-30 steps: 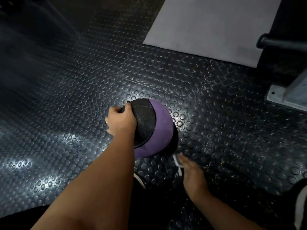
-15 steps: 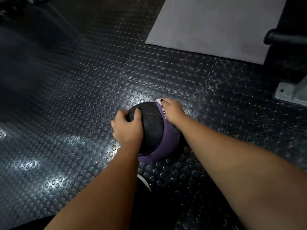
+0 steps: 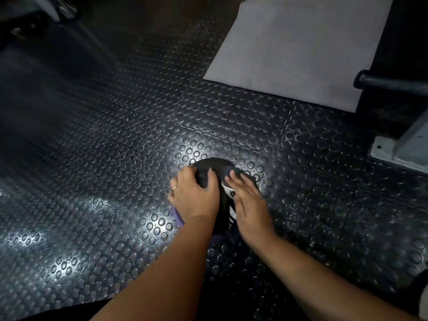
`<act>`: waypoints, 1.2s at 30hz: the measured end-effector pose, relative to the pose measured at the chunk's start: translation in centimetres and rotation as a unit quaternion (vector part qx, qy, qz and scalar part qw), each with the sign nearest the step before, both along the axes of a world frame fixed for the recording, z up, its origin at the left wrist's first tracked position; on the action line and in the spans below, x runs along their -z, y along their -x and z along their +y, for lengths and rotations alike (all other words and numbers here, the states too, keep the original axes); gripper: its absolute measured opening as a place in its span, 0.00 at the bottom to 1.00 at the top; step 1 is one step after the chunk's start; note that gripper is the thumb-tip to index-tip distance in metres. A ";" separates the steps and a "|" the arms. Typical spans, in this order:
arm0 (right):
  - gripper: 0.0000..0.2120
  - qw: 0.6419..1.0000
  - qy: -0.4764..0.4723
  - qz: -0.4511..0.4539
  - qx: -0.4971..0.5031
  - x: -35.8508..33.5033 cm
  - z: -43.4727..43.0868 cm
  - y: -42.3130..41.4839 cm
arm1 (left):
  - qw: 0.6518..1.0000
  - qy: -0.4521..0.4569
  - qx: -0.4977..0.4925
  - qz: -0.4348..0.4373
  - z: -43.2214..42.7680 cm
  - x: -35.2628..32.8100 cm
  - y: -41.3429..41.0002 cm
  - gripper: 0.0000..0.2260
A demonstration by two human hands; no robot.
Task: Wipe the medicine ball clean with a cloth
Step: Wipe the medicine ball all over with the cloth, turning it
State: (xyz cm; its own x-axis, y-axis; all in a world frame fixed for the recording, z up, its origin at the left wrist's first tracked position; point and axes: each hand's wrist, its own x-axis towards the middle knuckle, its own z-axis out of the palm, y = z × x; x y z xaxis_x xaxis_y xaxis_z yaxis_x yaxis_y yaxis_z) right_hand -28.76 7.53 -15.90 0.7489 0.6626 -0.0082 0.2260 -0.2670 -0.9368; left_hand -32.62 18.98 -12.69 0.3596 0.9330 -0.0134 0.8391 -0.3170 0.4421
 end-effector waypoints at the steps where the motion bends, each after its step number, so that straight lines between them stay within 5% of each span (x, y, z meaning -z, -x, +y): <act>1: 0.21 1.000 -0.006 -0.006 0.008 0.5 -0.8 -0.3 | 0.999 -0.011 0.034 0.008 -0.7 0.2 0.0 0.17; 7: 0.21 0.997 0.010 0.056 0.047 1.6 -0.6 -4.5 | 0.969 -0.105 0.219 0.053 -4.7 1.2 0.3 0.16; 13: 0.14 0.975 0.131 0.180 0.025 3.4 3.6 -10.6 | 0.939 -0.168 0.295 0.053 -6.5 2.0 2.0 0.16; 24: 0.15 0.976 0.117 0.163 0.085 0.6 -5.5 -4.3 | 0.896 -0.151 0.415 0.047 -6.2 1.9 5.2 0.11; 29: 0.12 0.941 0.170 0.229 0.180 0.6 -11.6 -3.9 | 0.937 -0.033 0.337 0.082 -7.6 -0.8 3.5 0.17; 33: 0.12 0.914 0.101 0.277 0.277 -1.5 -13.9 -5.5 | 0.987 -0.024 0.138 -0.082 -6.9 -3.1 1.8 0.09; 36: 0.12 0.927 0.068 0.246 0.276 -3.4 -13.7 -6.6 | 0.998 0.057 0.015 -0.022 -4.1 -2.3 0.9 0.16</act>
State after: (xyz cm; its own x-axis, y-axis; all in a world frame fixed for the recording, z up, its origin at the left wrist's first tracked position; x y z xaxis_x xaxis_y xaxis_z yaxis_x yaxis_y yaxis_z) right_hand -22.14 -6.18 -12.45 0.8570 0.1484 -0.4935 -0.4250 -0.3380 -0.8397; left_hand -33.53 14.92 -10.35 0.3895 0.9152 -0.1034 0.8092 -0.2864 0.5130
